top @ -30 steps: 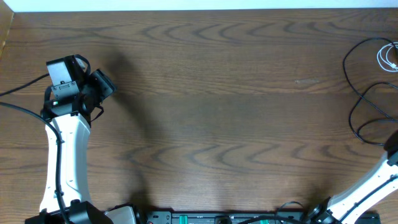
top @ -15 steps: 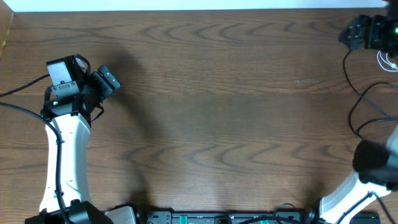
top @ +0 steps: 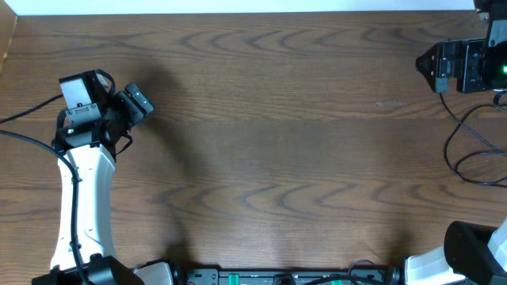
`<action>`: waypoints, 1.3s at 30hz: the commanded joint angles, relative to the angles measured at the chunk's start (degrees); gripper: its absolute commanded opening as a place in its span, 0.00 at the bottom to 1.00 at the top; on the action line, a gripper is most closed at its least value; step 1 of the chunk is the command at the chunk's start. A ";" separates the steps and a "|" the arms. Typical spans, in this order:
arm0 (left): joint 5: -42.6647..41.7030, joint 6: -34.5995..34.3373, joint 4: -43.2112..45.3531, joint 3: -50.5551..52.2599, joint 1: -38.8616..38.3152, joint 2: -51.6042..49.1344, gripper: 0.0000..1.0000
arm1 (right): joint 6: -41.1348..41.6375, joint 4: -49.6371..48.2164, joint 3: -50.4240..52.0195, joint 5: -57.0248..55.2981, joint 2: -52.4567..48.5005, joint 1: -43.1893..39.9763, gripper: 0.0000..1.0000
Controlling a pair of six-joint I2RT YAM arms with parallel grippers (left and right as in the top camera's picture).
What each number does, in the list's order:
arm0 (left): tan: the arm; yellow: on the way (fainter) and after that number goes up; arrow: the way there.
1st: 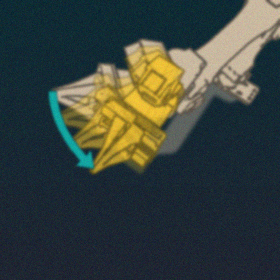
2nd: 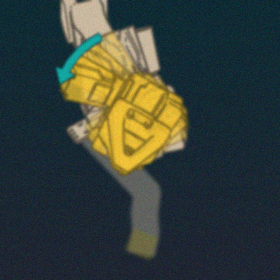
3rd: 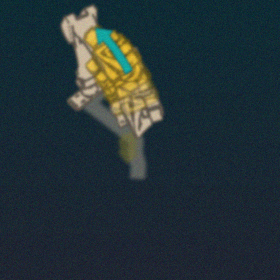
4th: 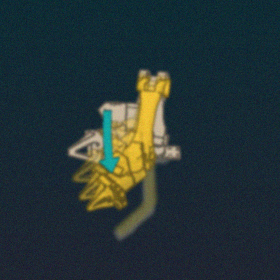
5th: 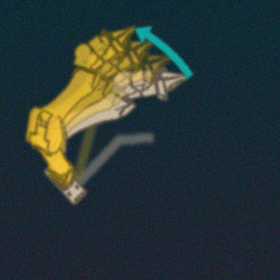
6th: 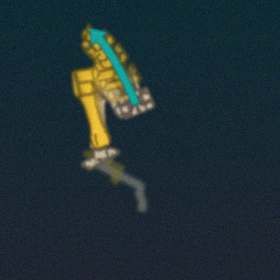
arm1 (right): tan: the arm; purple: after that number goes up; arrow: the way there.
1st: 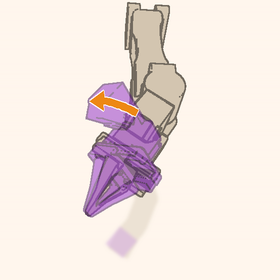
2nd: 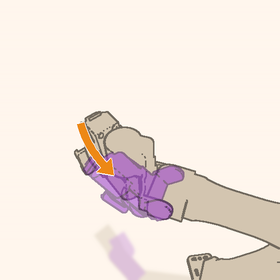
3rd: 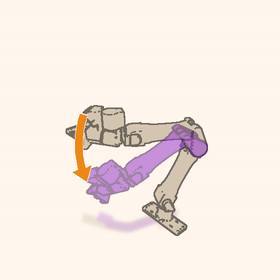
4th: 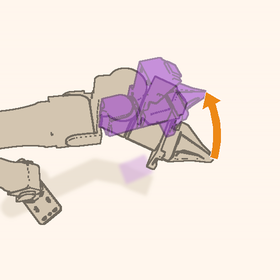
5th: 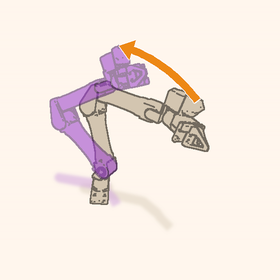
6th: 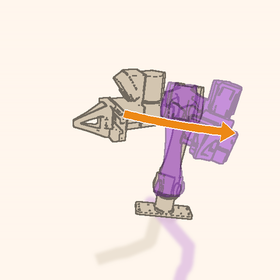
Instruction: Untangle cables
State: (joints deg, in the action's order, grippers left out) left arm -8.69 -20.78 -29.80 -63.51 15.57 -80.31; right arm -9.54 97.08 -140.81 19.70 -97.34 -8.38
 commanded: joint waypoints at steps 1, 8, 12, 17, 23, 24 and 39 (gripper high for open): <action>0.15 0.33 -0.15 -0.85 -0.17 -0.55 0.98 | -0.83 0.20 -0.48 -0.09 0.33 0.24 0.99; 0.15 0.33 -0.15 -0.85 -0.17 -0.55 0.98 | -0.87 -2.75 -0.39 -3.19 -0.04 0.26 0.99; 0.15 0.31 -0.15 -0.85 -0.17 -0.55 0.98 | -2.58 -7.80 -0.39 -4.85 0.17 2.36 0.99; 0.15 0.33 -0.15 -0.85 -0.17 -0.55 0.98 | -8.17 -12.41 -0.39 -4.81 0.39 7.04 0.99; 0.15 0.33 -0.15 -0.85 -0.17 -0.55 0.98 | -9.40 -18.82 3.28 -5.01 1.77 9.79 0.99; 0.15 0.33 -0.15 -0.85 -0.17 -0.55 0.98 | -9.40 -20.55 5.73 -4.98 2.84 10.10 0.99; 0.15 0.31 -0.15 -0.85 -0.17 -0.55 0.98 | -10.88 -69.88 73.66 -4.79 36.52 10.32 0.99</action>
State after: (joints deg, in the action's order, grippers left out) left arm -8.69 -20.78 -29.87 -63.51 15.57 -80.38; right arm -19.66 34.48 -80.18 14.92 -68.58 1.65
